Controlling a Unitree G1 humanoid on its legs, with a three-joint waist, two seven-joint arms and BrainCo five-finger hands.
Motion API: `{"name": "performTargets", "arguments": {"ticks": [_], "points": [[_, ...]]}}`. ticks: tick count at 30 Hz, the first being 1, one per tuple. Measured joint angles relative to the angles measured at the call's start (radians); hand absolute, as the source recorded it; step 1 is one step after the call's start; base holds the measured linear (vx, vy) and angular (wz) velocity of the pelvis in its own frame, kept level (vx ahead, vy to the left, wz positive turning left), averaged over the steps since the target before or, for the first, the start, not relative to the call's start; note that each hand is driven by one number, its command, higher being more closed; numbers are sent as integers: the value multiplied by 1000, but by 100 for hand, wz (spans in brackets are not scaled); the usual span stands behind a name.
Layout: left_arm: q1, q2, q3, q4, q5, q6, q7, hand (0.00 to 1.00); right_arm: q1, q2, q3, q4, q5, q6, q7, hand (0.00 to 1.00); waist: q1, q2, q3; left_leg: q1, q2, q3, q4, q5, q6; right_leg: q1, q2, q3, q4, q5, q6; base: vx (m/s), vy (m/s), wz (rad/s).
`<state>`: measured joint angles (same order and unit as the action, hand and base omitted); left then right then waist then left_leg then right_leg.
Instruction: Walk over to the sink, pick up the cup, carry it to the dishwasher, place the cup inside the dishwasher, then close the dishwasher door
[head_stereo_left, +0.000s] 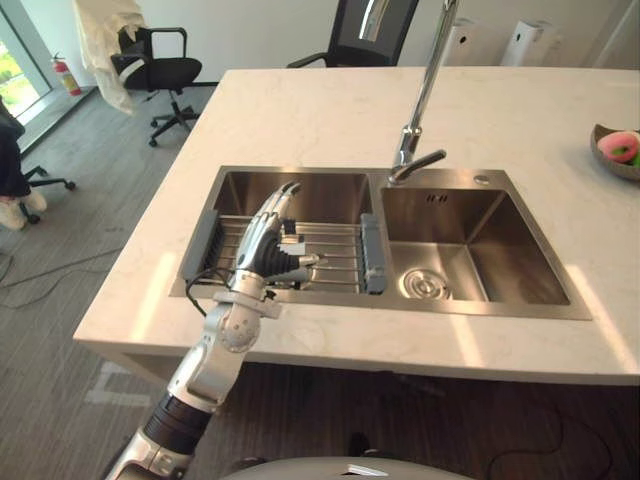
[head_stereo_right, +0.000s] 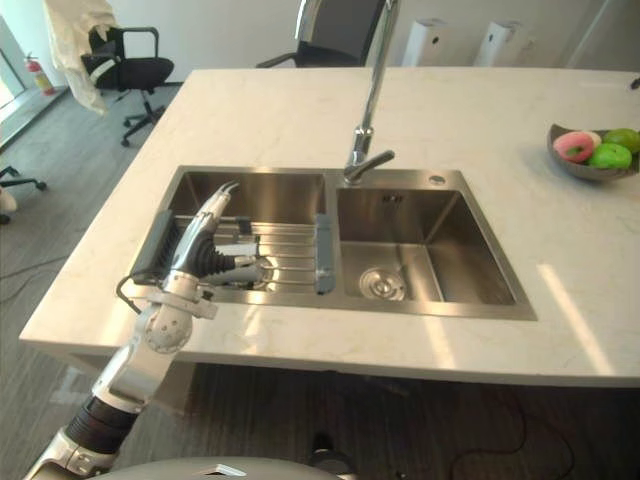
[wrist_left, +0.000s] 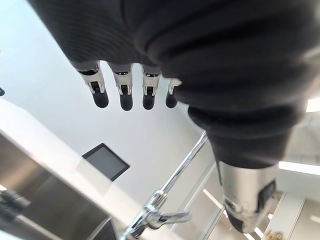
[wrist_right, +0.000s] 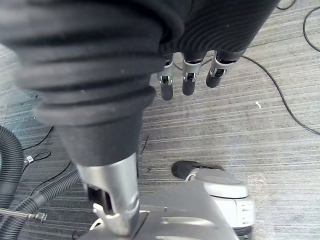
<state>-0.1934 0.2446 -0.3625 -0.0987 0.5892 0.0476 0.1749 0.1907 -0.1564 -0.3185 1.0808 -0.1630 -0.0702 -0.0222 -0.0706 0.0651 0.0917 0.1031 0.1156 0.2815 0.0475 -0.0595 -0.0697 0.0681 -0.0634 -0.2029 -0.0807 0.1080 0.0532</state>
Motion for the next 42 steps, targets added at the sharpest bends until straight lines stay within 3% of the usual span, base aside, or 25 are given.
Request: {"name": "performTargets", "arguments": {"ticks": [5, 9, 18, 26, 42], "points": [[-99, 97, -2, 120, 58, 23, -73, 0, -4, -1, 23, -25, -1, 12, 1, 0, -37, 3, 0, 35, -5, 17, -36, 3, -2, 10, 1, 1, 0, -5, 3, 41, 14, -8], [-111, 127, -8, 161, 107, 45, -127, 0, -3, -1, 43, -42, -1, 20, 1, 0, -60, -5, 5, 71, -9, 23, -53, 2, -3, 33, 0, 5, -8, -10, 7, -21, 3, -4], [-113, 179, -34, 207, 182, 52, -242, 0, 3, -7, 63, -44, -1, 33, 23, 0, -78, -11, 5, 75, -10, 46, -68, -1, -12, 15, 1, 27, -8, -11, 9, -25, -4, -7], [-143, 220, -32, 236, 221, 55, -292, 0, 1, -10, 61, -44, -1, 35, 36, 0, -90, -12, 4, 75, -14, 46, -70, -1, -4, 17, -1, 26, -8, -11, 11, 4, 0, 0], [-142, 220, -33, 351, 297, 28, -336, 0, 1, -11, 60, -44, 0, 36, 45, 0, -102, -12, 1, 74, -18, 52, -82, -1, -2, 4, -2, 32, -8, -12, 15, -15, -8, -1]]}}
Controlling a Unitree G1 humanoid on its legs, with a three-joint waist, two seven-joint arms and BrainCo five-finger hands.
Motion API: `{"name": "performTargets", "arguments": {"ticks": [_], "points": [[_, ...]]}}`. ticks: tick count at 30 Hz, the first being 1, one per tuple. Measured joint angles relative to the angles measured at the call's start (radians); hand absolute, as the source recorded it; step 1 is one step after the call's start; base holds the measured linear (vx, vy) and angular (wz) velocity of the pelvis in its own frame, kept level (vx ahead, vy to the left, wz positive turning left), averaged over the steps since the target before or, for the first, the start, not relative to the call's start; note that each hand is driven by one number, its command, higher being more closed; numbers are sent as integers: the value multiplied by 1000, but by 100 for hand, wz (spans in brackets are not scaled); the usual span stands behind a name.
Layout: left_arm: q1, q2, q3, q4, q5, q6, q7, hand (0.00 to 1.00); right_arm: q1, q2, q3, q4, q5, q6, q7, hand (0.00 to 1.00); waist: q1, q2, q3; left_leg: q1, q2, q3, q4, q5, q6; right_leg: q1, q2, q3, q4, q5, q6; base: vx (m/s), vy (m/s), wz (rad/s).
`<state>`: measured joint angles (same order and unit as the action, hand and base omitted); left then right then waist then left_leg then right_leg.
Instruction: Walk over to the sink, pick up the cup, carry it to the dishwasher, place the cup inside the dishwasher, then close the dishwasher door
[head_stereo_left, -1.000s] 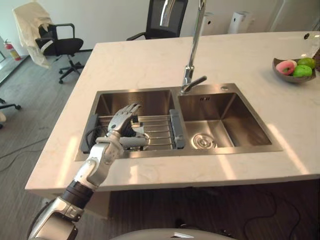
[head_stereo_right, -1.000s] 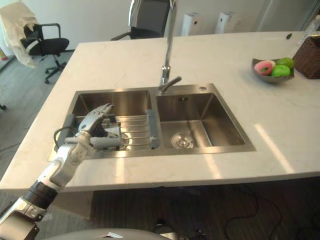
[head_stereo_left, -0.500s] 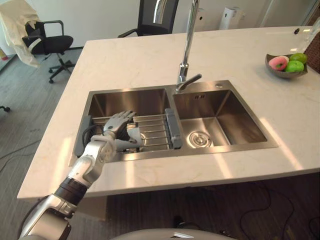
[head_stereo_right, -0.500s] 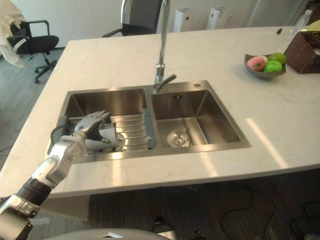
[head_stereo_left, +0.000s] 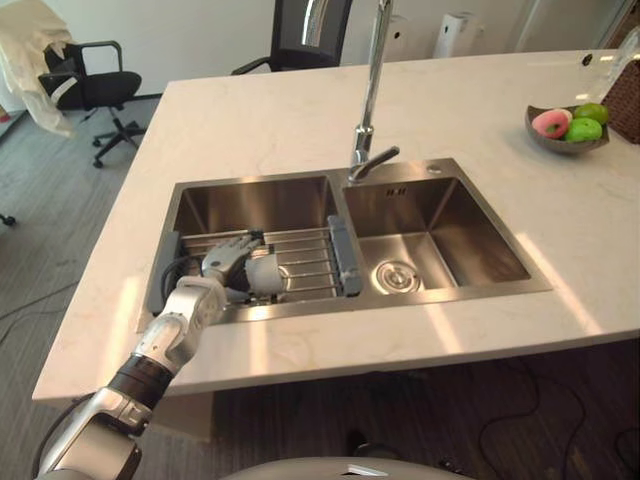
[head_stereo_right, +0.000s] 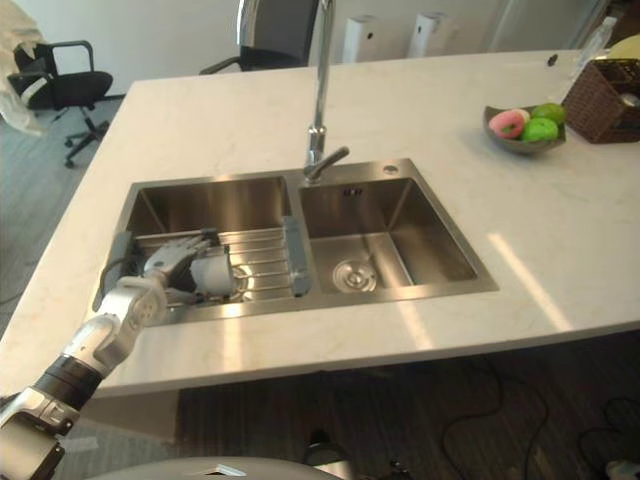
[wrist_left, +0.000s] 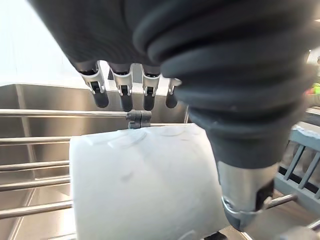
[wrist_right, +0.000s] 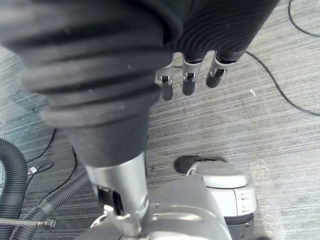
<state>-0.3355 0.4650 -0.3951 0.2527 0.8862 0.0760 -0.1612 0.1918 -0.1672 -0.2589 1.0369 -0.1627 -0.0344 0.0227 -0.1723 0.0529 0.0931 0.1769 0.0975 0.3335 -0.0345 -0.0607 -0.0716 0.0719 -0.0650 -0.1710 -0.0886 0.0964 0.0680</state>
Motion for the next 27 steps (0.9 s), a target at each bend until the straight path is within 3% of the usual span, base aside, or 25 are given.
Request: {"name": "performTargets", "arguments": {"ticks": [17, 18, 21, 27], "points": [[4, 3, 3, 76, 38, 8, -80, 0, -1, -1, -20, -1, 1, 18, 24, 0, -10, 3, -6, 5, 0, 13, -3, -3, -2, -3, 2, 6, 0, 0, 0, 0, -1, -2], [4, 3, 3, 83, 16, 22, -94, 100, 0, -3, -20, -1, 1, 19, 29, 0, -11, 5, -11, 9, 0, 19, -4, -4, -2, -3, 3, 11, 0, 0, 0, -9, -11, -12], [-2, 2, 10, 121, -22, 42, -124, 100, 3, -7, -21, -1, 1, 21, 38, 0, -17, 6, -21, 14, 0, 28, -4, -8, -1, -3, 4, 21, 0, -1, 1, -19, -19, -10], [-36, 0, 21, 173, -32, 31, -184, 100, 5, -9, -22, -1, 0, 30, 47, 0, -24, 3, -28, 16, 0, 34, -4, -11, -3, -4, 5, 27, 0, -1, 2, -10, -9, -2]]}}
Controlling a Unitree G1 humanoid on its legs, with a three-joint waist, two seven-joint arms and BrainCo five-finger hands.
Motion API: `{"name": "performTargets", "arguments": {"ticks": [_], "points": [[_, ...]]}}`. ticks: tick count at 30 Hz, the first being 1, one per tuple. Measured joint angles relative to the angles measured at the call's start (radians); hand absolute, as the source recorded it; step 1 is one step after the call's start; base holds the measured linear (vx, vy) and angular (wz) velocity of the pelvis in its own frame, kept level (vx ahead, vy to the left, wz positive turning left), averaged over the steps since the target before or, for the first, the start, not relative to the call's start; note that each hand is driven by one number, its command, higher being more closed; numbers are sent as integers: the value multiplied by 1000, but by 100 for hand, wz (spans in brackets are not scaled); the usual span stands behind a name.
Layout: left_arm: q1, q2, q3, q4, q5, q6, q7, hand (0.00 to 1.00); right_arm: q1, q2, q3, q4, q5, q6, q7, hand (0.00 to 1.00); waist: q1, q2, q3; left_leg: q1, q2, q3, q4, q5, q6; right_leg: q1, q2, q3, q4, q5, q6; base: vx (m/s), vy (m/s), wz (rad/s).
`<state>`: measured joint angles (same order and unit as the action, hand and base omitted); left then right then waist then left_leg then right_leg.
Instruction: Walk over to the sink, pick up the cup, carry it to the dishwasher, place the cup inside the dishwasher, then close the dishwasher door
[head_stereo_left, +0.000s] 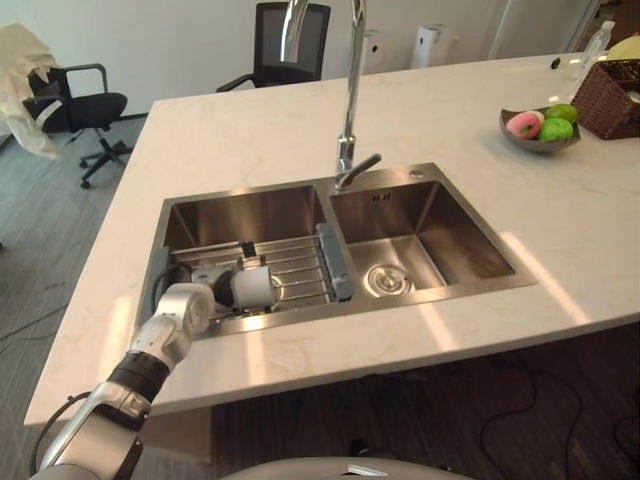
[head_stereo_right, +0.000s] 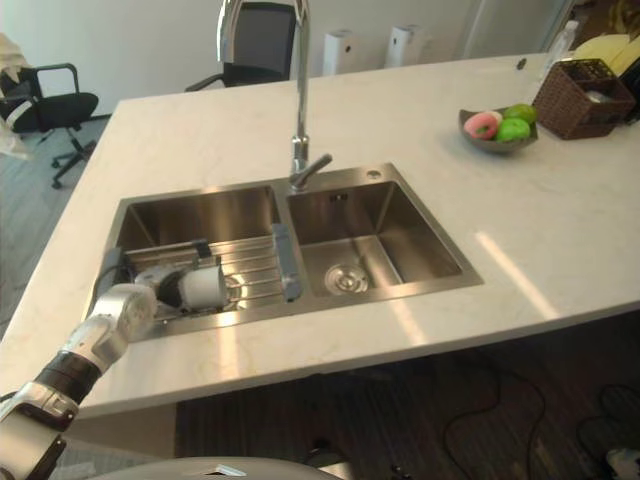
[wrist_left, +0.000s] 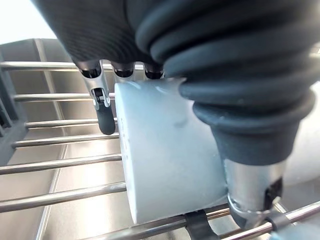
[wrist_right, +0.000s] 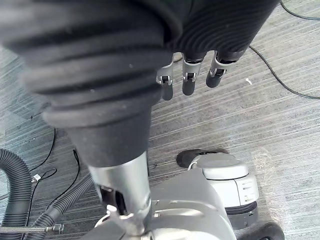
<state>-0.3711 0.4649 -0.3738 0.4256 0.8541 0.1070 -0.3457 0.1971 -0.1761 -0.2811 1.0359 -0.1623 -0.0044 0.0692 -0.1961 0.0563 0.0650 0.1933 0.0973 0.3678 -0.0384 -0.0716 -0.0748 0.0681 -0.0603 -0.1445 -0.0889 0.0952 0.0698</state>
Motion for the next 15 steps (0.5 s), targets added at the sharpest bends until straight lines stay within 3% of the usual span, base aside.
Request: {"name": "performTargets", "arguments": {"ticks": [6, 7, 15], "points": [[-21, 8, 0, 27, -133, -27, -13, 100, -1, -3, -7, 0, 0, 1, 14, 0, -2, 3, -2, 0, -1, 0, 0, -2, 1, 0, 0, 0, 0, -2, 2, 0, 0, 0], [-21, 8, -2, 28, -163, -52, -14, 100, -2, -3, -7, 0, 0, 0, 15, 0, -3, 7, -4, 0, -1, 0, 0, -2, 1, 0, 0, 0, 0, -2, 3, 0, 0, 0], [-13, 6, -21, 26, -287, -132, 52, 100, -6, 1, -7, 1, 0, -16, 13, 0, -11, 3, 0, 0, -2, 0, -1, -3, 2, 0, -1, -1, 0, -3, 3, -10, -7, 0]]}}
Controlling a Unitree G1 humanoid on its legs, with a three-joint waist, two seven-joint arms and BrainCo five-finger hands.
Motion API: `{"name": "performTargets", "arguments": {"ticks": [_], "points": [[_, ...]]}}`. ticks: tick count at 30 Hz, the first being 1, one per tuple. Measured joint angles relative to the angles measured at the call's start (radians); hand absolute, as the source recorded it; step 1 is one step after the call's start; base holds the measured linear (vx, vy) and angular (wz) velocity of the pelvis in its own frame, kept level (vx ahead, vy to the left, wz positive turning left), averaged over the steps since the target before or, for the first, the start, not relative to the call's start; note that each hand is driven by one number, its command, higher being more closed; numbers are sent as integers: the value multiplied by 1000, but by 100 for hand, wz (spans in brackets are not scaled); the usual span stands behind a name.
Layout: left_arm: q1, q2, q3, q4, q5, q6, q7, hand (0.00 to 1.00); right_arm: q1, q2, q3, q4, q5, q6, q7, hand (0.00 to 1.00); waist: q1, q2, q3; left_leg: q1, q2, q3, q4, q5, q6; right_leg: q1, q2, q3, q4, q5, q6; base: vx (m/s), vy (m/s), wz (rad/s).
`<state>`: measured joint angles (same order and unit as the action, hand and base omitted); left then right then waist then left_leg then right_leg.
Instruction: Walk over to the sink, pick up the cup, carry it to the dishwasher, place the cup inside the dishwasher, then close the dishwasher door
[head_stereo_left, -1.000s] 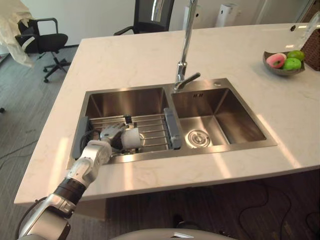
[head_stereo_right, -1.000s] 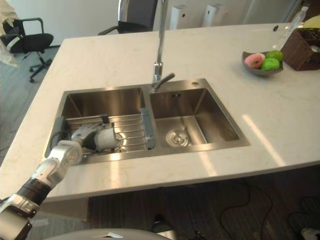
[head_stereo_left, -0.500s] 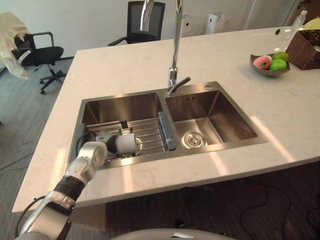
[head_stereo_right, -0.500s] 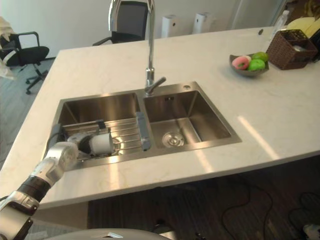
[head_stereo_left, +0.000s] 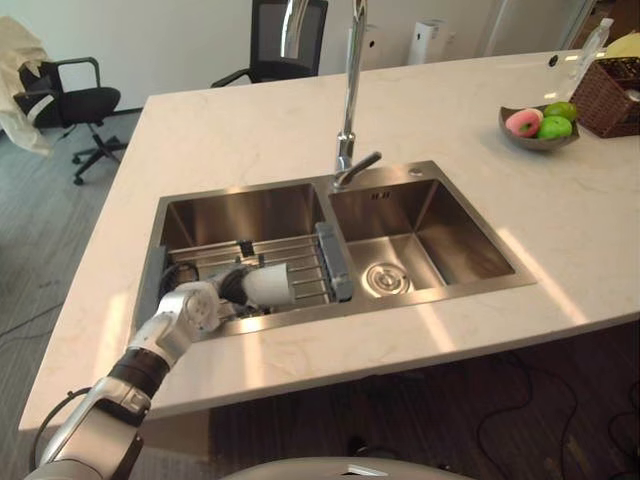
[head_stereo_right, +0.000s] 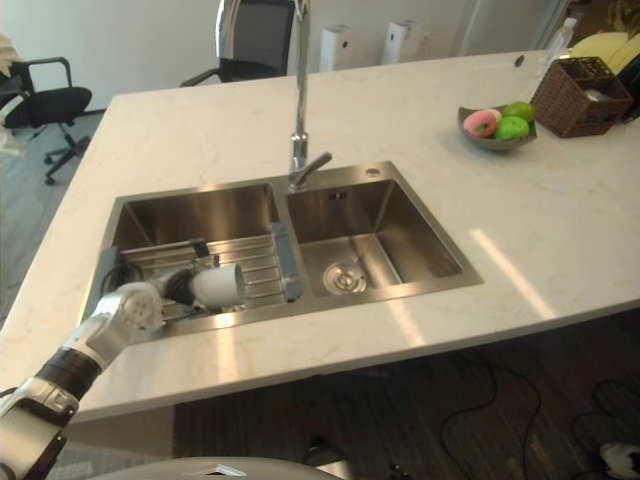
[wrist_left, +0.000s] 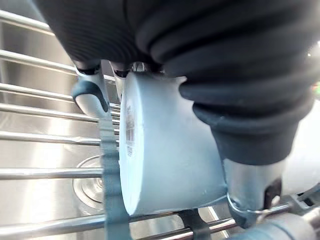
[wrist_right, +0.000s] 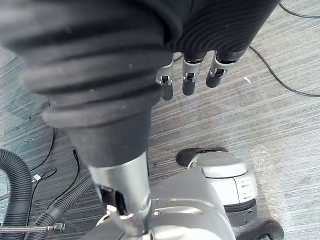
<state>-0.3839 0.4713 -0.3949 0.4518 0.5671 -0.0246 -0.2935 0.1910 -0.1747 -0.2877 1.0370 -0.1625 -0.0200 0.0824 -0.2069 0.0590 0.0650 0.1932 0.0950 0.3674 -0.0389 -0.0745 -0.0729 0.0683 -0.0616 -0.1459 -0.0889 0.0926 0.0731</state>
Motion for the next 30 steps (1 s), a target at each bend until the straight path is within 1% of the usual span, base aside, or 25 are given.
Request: {"name": "performTargets", "arguments": {"ticks": [1, 4, 6, 7, 9, 12, 14, 15, 17, 18, 19, 22, 24, 25, 27, 28, 30], "points": [[3, 0, 0, 0, -9, -2, 6, 100, 0, 0, 0, 0, 0, -2, 0, 0, 0, 0, 1, 0, 0, 0, 0, 0, 0, 0, 0, 0, 0, 0, 0, -32, -24, 0], [23, -1, 2, -9, -44, -20, 52, 100, 1, 4, 0, 0, 0, -4, -7, 0, -3, -1, 2, 0, 0, -1, 0, 0, 0, 0, -1, -2, 0, 0, 0, 0, 0, 0], [43, -2, 21, -33, -83, -31, 103, 100, 1, 8, 2, 0, 0, -7, -34, 0, -1, -2, 3, -1, 0, -3, 0, 0, 0, 1, -2, -4, 0, 0, 0, 0, 0, 0], [54, -3, 33, -50, -93, -35, 118, 100, 1, 10, 2, 0, 0, -8, -42, 0, 0, -2, 4, -1, 0, -4, 0, 0, 0, 1, -2, -5, 0, 0, 0, 0, 0, 3], [76, -24, 81, -112, -155, -51, 183, 100, 10, 17, 2, 0, 0, -20, -75, 0, 15, -5, 5, -3, -1, -9, 0, 1, 1, 2, -3, -9, 0, 0, 0, 0, 0, 5], [88, -48, 137, -172, -219, -66, 245, 100, 11, 24, 4, 0, 0, -34, -110, 0, 24, -7, 6, -6, -2, -16, 0, 3, 3, 2, -5, -18, 0, 0, 0, -2, -2, 8], [93, -63, 178, -213, -290, -72, 305, 100, 11, 33, 10, -2, -1, -45, -147, 0, 28, -8, 7, -7, -2, -27, 0, 5, 3, 7, -6, -32, 0, 0, 0, -31, -24, 12], [94, -67, 187, -220, -308, -73, 318, 100, 11, 36, 9, -3, -1, -45, -158, 0, 29, -8, 7, -7, -2, -28, 0, 6, 3, 8, -7, -33, 0, 0, 0, -44, -30, 7], [100, -95, 238, -257, -413, -75, 377, 100, 12, 49, 10, -5, -1, -50, -202, 0, 39, -10, 8, -8, -3, -32, 0, 7, 4, 9, -7, -37, 0, 0, 0, -39, -23, 5], [105, -106, 255, -269, -438, -75, 392, 100, 12, 50, 10, -6, -1, -52, -207, 0, 40, -11, 8, -8, -3, -34, 0, 8, 4, 9, -8, -38, 0, 0, 0, -37, -22, 8], [116, -133, 293, -304, -503, -75, 424, 100, 14, 52, 11, -12, -1, -56, -237, 0, 42, -13, 10, -7, -4, -38, 0, 8, 5, 13, -9, -43, 0, 0, 0, -31, -20, 8], [161, -178, 342, -387, -595, -79, 462, 100, 24, 60, 12, -44, -1, -66, -278, 0, 46, -18, 11, -7, -5, -43, 0, 9, 6, 16, -11, -50, 0, -1, 1, -28, -17, 6], [219, -215, 360, -472, -663, -92, 480, 100, 29, 73, 15, -66, -2, -74, -313, 0, 55, -24, 12, -8, -6, -46, -1, 10, 7, 16, -13, -53, 0, -1, 1, -30, -16, 4], [234, -223, 360, -488, -679, -98, 482, 100, 32, 77, 15, -74, -2, -76, -318, 0, 59, -25, 12, -9, -7, -47, -1, 10, 8, 16, -14, -55, 0, -1, 1, -27, -12, 5], [289, -260, 359, -537, -749, -116, 482, 100, 33, 88, 46, -85, -1, -93, -349, 0, 71, -29, 13, -15, -11, -56, -1, 12, 11, 15, -18, -61, 0, -1, 2, -29, -10, 10], [303, -270, 359, -550, -767, -120, 481, 100, 33, 89, 55, -88, -1, -99, -354, 0, 72, -29, 13, -17, -12, -60, -2, 13, 13, 15, -20, -64, 0, -1, 2, -30, -10, 16], [354, -298, 357, -583, -811, -149, 475, 100, 32, 91, 78, -102, 1, -132, -358, 0, 79, -31, 13, -20, -16, -67, -3, 15, 15, 15, -21, -72, 0, -2, 3, -25, -10, 11]]}}
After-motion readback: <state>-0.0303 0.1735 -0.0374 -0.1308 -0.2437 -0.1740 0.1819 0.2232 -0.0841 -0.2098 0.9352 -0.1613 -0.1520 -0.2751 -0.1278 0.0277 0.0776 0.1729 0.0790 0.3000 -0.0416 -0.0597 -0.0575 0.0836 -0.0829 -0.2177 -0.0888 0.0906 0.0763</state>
